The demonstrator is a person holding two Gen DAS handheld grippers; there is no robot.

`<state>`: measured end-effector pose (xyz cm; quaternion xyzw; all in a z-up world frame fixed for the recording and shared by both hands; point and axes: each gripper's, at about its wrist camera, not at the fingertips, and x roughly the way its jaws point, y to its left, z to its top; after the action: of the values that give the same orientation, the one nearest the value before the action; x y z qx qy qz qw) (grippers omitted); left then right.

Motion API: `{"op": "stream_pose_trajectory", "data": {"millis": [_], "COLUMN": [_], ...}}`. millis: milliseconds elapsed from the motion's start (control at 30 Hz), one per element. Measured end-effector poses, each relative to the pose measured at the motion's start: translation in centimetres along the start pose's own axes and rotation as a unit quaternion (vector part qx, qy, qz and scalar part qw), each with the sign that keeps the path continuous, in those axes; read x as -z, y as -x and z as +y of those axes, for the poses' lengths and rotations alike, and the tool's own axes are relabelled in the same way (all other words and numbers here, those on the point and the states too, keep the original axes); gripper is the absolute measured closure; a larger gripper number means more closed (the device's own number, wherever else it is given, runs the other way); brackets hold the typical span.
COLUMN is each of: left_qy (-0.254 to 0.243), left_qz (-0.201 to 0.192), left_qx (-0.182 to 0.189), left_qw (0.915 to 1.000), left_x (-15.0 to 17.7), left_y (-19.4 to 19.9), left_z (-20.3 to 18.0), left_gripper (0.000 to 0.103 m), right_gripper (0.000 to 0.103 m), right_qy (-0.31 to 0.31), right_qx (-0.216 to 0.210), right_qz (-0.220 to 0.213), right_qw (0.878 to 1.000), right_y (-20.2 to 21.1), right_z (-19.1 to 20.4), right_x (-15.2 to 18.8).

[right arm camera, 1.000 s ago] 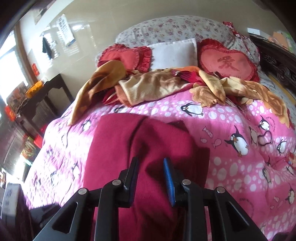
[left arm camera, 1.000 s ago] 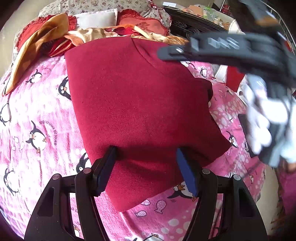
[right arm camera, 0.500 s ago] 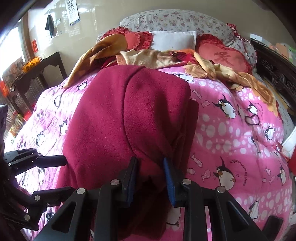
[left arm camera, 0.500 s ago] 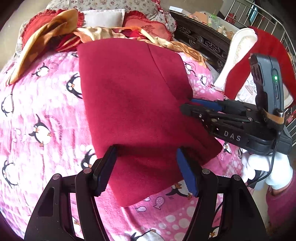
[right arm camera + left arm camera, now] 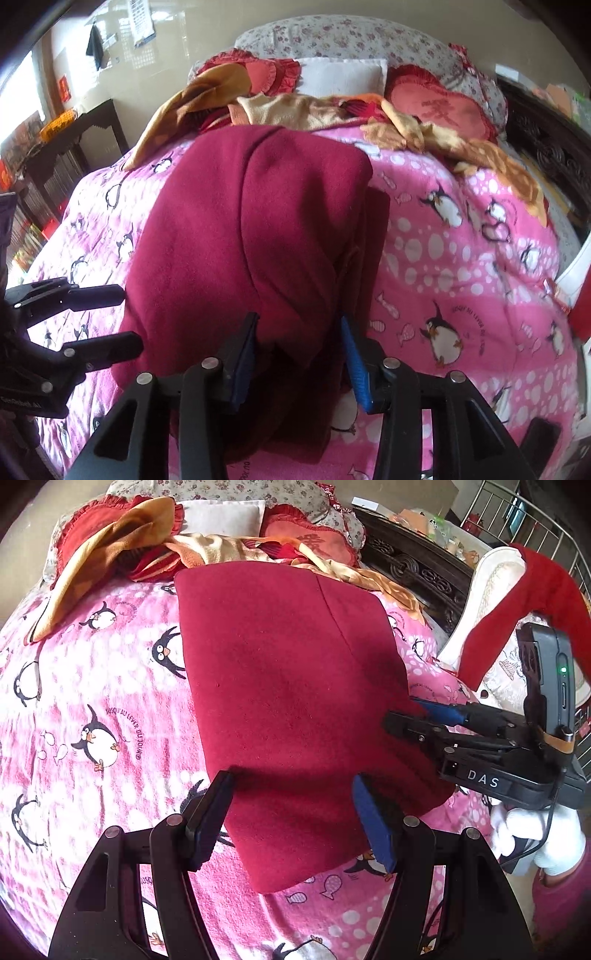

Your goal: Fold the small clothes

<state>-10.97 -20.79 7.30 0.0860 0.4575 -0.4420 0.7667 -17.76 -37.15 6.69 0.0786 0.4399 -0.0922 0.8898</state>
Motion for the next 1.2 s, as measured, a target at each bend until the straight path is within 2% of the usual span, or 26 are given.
{"op": "stream_pose_trajectory", "data": {"millis": [200, 300, 367, 400, 467, 600, 733, 867, 1000, 1100, 1200], "left_qy": [0.003, 0.010, 0.026, 0.037, 0.062, 0.118, 0.142, 0.150, 0.154, 0.152, 0.143], "left_qz": [0.004, 0.003, -0.001, -0.005, -0.015, -0.015, -0.002, 0.015, 0.016, 0.016, 0.010], "left_qx": [-0.002, 0.006, 0.021, 0.030, 0.056, 0.088, 0.114, 0.133, 0.135, 0.133, 0.131], "left_qw": [1.0000, 0.9999, 0.9995, 0.9988, 0.9964, 0.9890, 0.9833, 0.9796, 0.9787, 0.9793, 0.9809], "left_x": [-0.1, -0.3, -0.6, -0.8, -1.2, -2.0, -2.4, -2.5, -2.7, -2.9, -2.6], "left_y": [-0.2, -0.3, -0.2, -0.2, -0.2, -1.2, -2.9, -4.4, -5.0, -4.8, -3.8], "left_z": [0.2, 0.7, 1.4, 1.9, 3.0, 5.4, 6.5, 6.7, 6.5, 5.9, 6.0], "left_gripper": [0.037, 0.037, 0.035, 0.031, 0.026, 0.024, 0.021, 0.021, 0.020, 0.023, 0.038], "right_gripper": [0.057, 0.053, 0.051, 0.050, 0.039, 0.030, 0.024, 0.024, 0.026, 0.039, 0.051], "right_qy": [-0.021, -0.035, -0.058, -0.074, -0.103, -0.128, -0.143, -0.169, -0.174, -0.166, -0.156], "right_qx": [-0.013, -0.034, -0.058, -0.075, -0.097, -0.127, -0.155, -0.193, -0.207, -0.203, -0.190], "right_qz": [-0.007, -0.021, -0.034, -0.039, -0.041, -0.040, -0.041, -0.038, -0.034, -0.032, -0.034], "right_qw": [1.000, 0.999, 0.996, 0.994, 0.989, 0.983, 0.977, 0.966, 0.962, 0.965, 0.969], "right_y": [-0.3, 0.1, 0.5, 0.6, 0.3, -1.1, -2.5, -4.1, -5.0, -4.9, -4.0], "right_z": [-0.6, -1.1, -1.9, -2.5, -3.4, -4.6, -5.3, -6.1, -5.9, -5.6, -5.1], "right_x": [0.4, 0.4, 0.2, 0.1, -0.1, -0.7, -1.3, -1.8, -2.2, -2.4, -2.5]}}
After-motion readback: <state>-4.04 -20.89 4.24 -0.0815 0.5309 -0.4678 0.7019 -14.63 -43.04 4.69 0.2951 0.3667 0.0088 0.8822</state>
